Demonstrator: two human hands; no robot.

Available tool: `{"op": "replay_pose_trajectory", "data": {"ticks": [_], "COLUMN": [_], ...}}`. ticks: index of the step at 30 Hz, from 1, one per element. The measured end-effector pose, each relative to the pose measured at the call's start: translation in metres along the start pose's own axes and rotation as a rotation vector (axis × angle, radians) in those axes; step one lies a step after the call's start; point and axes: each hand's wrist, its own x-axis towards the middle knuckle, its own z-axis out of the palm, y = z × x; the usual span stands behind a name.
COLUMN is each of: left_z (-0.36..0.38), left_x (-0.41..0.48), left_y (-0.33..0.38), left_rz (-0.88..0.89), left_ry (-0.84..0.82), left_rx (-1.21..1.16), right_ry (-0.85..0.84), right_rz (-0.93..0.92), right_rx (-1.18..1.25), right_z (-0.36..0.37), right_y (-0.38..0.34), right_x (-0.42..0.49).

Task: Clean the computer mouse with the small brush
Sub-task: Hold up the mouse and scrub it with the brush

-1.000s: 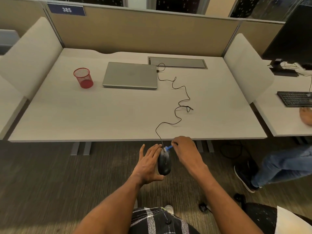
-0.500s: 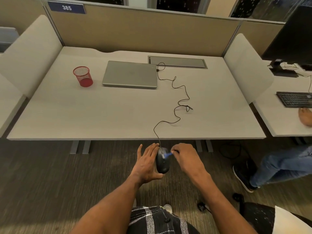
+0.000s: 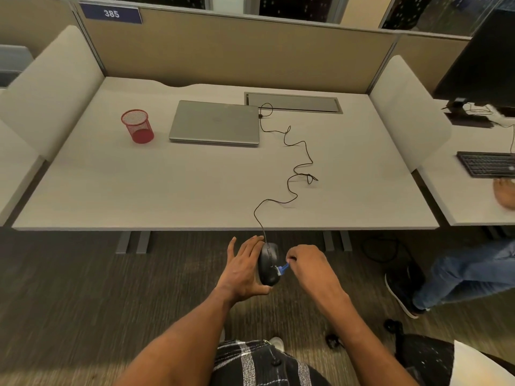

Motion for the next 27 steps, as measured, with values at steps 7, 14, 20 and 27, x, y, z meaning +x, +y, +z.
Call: {"op": "replay_pose_trajectory", "data": {"ticks": [7,14,20,27], "left_z": [0.0,0.003,0.003,0.001], "left_x": [0.0,-0.001,-0.003,-0.003], "left_y": [0.001,0.001,-0.001,-0.003], "left_rz": [-0.01,0.028,0.01,-0.017], "left_ry": [-0.021,-0.042,-0.043,-0.037], "left_rx": [-0.006,0.018,0.026,0.011], "right_ry": [0.188,0.16,0.03,0.236], "right_rz": [-0.065,-0.099,-0.091,-0.166], "right_rx": [0.101,0.117,0.031,0.231], "right_z": [0.015,0.007,0.012,0.021], "right_y": [0.005,-0.005,-0.002,0.01], "right_x": [-0.01,-0.003,-0.003,-0.005]}}
